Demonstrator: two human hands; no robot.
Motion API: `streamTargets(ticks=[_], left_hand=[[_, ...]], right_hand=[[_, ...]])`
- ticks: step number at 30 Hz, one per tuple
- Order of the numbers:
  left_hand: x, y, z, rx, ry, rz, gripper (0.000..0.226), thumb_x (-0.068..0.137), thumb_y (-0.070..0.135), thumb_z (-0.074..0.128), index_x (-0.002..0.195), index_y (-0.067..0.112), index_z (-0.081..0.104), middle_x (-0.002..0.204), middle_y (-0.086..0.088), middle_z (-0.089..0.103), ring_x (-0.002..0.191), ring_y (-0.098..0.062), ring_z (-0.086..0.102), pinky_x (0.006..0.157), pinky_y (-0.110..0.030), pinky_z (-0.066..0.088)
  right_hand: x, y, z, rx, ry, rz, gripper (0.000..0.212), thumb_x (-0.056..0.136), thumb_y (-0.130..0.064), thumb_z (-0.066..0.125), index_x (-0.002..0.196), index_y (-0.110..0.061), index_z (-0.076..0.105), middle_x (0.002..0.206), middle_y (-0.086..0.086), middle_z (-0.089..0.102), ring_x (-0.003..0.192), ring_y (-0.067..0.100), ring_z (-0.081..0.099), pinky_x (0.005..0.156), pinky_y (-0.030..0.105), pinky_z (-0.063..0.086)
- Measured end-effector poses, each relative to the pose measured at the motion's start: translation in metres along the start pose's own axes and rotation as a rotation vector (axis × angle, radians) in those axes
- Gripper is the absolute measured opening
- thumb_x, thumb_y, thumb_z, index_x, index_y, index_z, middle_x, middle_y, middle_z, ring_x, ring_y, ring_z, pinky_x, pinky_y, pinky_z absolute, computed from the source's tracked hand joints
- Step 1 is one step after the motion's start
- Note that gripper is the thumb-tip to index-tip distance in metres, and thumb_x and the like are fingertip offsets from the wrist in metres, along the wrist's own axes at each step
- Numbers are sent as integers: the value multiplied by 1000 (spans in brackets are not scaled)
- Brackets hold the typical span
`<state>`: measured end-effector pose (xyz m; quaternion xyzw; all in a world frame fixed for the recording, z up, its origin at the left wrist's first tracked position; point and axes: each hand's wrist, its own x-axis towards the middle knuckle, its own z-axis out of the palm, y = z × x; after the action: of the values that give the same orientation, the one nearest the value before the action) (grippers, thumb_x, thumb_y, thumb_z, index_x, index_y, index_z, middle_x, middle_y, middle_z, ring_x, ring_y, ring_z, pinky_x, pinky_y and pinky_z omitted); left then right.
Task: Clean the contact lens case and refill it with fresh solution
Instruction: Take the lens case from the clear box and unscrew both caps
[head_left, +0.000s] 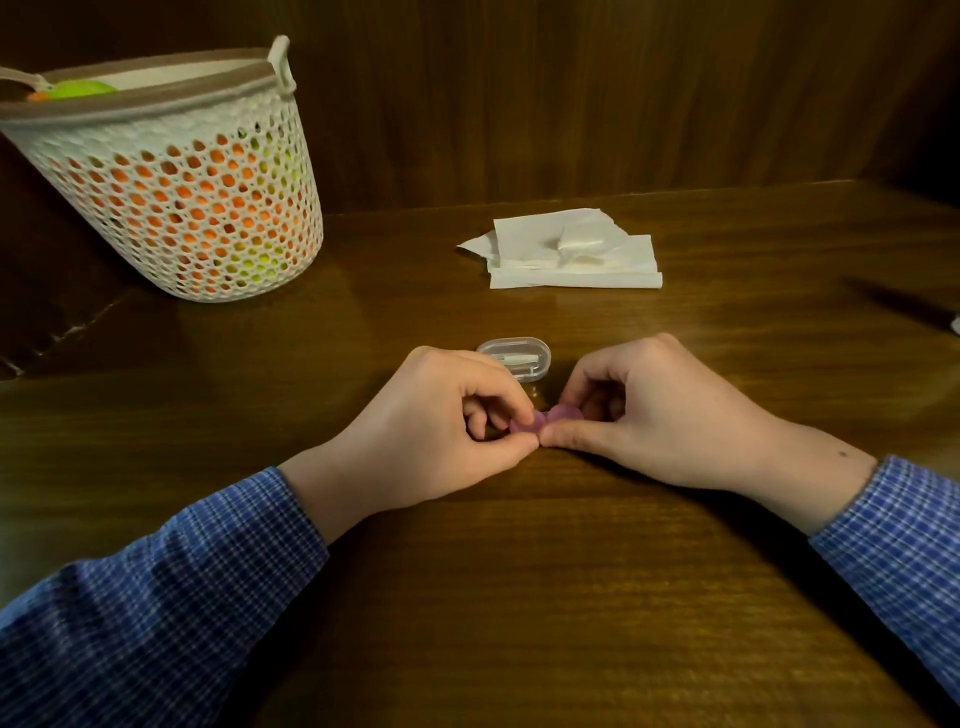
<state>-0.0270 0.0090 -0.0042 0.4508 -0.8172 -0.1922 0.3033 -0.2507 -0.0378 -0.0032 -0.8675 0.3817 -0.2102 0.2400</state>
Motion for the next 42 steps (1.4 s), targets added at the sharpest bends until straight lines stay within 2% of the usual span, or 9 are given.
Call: streamTargets(ticks=[3, 8, 16, 24, 37, 42], left_hand=[[0, 2, -2, 8, -17, -10, 13, 85, 21, 82, 97, 18, 83, 100, 10, 78, 95, -1, 71, 77, -17, 58], [2, 5, -4, 31, -37, -24, 12, 86, 21, 81, 97, 20, 84, 101, 13, 78, 97, 3, 70, 85, -21, 59], [2, 7, -5, 22, -56, -47, 9, 86, 21, 81, 94, 21, 84, 100, 13, 77, 97, 1, 71, 86, -24, 60], [1, 8, -4, 42, -62, -16, 9, 87, 20, 81, 94, 18, 84, 100, 11, 78, 96, -1, 71, 83, -26, 61], [2, 7, -6, 34, -81, 0, 10, 87, 14, 80, 96, 14, 83, 105, 9, 78, 100, -2, 72, 88, -30, 61], [-1, 7, -5, 41, -51, 17, 10, 86, 15, 81, 96, 14, 83, 105, 7, 78, 100, -2, 72, 89, -30, 60]], right_hand=[[1, -2, -1, -10, -21, -21, 38, 70, -66, 68, 84, -31, 75, 71, -16, 69, 77, -2, 64, 59, 11, 48], [5, -1, -4, -27, -63, -77, 31, 77, -55, 75, 85, -25, 74, 70, -15, 67, 72, -3, 63, 56, 11, 46], [13, 6, -7, -10, -129, -134, 27, 80, -51, 77, 84, -25, 72, 73, -10, 71, 68, 7, 65, 54, 17, 48], [16, 10, -9, 45, -171, -176, 20, 82, -41, 81, 83, -22, 72, 73, -11, 72, 65, 4, 65, 54, 14, 46], [13, 9, -9, 17, -215, -208, 20, 86, -40, 78, 89, -21, 72, 76, -8, 71, 69, 9, 65, 55, 14, 46], [9, 11, -7, 19, -191, -182, 18, 87, -44, 77, 89, -27, 72, 76, -9, 70, 71, 8, 65, 56, 13, 46]])
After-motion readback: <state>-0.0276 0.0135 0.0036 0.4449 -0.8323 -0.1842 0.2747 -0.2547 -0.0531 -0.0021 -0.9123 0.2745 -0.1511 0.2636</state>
